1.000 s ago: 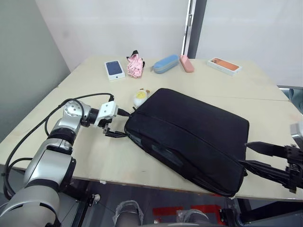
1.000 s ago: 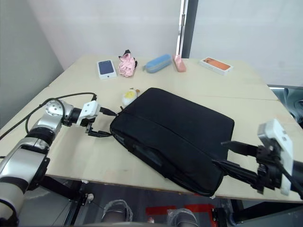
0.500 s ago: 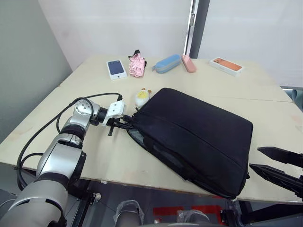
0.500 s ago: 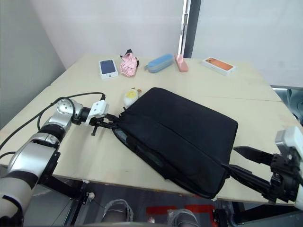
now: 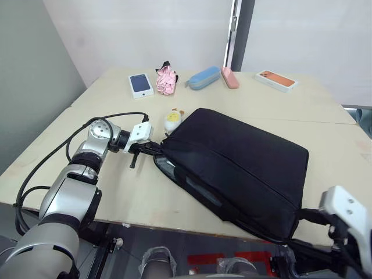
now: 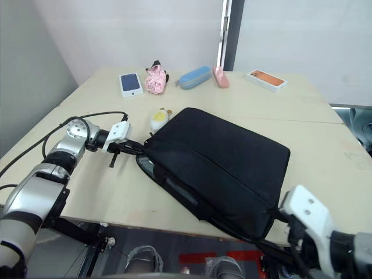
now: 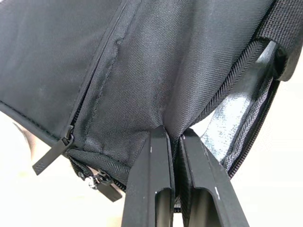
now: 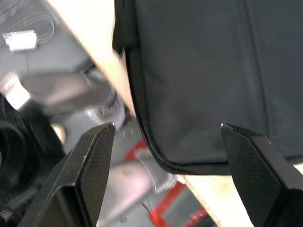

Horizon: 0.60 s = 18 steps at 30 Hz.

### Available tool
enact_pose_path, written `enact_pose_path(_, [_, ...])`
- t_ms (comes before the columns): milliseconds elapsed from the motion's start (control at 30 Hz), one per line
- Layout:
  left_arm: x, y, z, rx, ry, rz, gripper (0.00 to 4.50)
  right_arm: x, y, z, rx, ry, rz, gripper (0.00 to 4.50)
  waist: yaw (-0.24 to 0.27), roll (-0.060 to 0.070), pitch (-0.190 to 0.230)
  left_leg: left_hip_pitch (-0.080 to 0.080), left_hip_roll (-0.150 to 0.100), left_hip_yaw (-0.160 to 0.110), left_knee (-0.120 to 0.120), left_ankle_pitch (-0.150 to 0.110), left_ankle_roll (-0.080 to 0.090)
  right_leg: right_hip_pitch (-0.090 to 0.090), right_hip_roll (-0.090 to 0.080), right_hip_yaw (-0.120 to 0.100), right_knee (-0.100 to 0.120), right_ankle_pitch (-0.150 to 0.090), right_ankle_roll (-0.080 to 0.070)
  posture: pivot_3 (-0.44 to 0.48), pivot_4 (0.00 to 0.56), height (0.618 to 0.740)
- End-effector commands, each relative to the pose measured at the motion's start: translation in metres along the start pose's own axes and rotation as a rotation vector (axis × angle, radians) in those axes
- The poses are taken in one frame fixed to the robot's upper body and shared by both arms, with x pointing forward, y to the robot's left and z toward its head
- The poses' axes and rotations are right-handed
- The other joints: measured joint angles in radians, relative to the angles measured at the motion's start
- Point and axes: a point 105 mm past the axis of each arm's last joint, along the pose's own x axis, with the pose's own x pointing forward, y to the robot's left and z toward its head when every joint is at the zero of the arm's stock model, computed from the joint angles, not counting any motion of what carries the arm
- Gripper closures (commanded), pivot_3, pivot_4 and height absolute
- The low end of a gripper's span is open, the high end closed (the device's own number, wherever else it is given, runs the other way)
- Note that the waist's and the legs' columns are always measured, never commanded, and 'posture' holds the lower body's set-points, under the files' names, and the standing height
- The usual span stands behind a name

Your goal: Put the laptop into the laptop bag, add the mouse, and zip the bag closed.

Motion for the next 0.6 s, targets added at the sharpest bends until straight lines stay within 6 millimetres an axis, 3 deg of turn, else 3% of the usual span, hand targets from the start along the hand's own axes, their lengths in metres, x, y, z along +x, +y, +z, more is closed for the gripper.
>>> enact_pose_path(33, [-0.010,-0.004,0.006,0.012,-0.008,-0.029,4.44,0.014,-0.003,-0.006,-0.118,0.028,-0.053,0.80,-0.003,0.000,0.000,0.000,0.000,0.000,-0.001,0.000,0.000,0.000,0.000,0.000,0.000,0.000,0.000,0.000,0.150,0.740])
enact_pose_path(233, [-0.016,-0.010,0.005,-0.007,-0.006,-0.034,4.44,0.032,0.007,-0.019,-0.223,0.079,0.012,0.80,-0.017,0.000,0.000,0.001,0.000,0.000,-0.002,0.000,-0.002,0.000,0.000,0.000,0.000,-0.001,0.000,0.000,0.150,0.740])
enact_pose_path(333, [-0.019,-0.011,0.004,-0.013,-0.013,-0.027,4.44,0.039,0.000,-0.030,-0.262,0.132,0.004,0.80,-0.028,-0.002,-0.001,0.002,0.000,0.000,-0.002,0.000,-0.001,0.001,0.000,0.000,0.001,-0.001,0.000,0.000,0.150,0.740])
enact_pose_path(400, [-0.021,-0.013,0.003,-0.020,-0.018,-0.019,4.50,0.043,-0.014,-0.035,-0.295,0.158,-0.039,1.34,-0.038,-0.005,-0.004,0.004,0.000,0.000,-0.002,0.000,-0.001,0.004,0.001,0.000,0.001,-0.001,0.000,0.000,0.150,0.740])
enact_pose_path(600, [-0.030,-0.020,-0.004,-0.054,-0.007,-0.003,4.50,0.043,-0.029,-0.041,-0.339,0.184,-0.030,3.33,-0.043,-0.007,-0.004,0.017,0.000,0.001,-0.001,0.000,-0.001,0.017,0.000,0.001,0.000,-0.001,0.001,0.000,0.150,0.740])
